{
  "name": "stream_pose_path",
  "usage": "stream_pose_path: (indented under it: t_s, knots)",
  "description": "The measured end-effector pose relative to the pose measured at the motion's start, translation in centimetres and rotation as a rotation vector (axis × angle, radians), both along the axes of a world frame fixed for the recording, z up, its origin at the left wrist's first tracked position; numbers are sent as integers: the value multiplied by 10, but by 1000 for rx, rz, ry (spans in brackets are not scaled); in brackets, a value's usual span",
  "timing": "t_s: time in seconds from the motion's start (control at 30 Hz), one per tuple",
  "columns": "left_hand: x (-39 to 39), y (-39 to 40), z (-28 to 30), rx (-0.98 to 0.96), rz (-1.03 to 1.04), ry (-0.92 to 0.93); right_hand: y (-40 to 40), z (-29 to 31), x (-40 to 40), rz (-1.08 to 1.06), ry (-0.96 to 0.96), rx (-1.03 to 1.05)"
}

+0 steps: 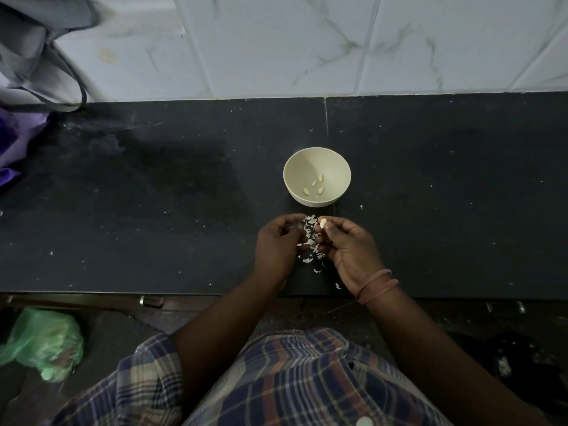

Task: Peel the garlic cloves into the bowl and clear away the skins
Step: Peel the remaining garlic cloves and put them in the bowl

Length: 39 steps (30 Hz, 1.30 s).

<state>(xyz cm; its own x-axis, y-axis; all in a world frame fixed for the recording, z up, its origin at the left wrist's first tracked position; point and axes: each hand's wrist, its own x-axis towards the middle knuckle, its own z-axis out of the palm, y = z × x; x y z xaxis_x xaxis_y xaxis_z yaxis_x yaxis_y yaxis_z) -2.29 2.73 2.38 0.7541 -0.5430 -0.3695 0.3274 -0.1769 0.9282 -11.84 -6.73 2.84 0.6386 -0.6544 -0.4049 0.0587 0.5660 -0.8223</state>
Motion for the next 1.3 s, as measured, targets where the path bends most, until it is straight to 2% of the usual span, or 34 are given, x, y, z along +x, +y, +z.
stream_pose_path:
  t_s: [0.2,0.53,0.7,1.07,1.3]
  knots:
    - [-1,-3,6,-26,-4,-35,0,3,1,-5,-13,-35]
    - [-2,1,15,-39,-43,-74,0,3,2,-7,79,-278]
    - [-2,1,14,-14,-72,-117,-2,3,0,-8,81,-270]
    - [-4,0,20,147,-157,-595,-11,3,-4,94,131,-327]
    - [-2,-3,16,146,-143,-581,-9,6,-2,85,88,-259]
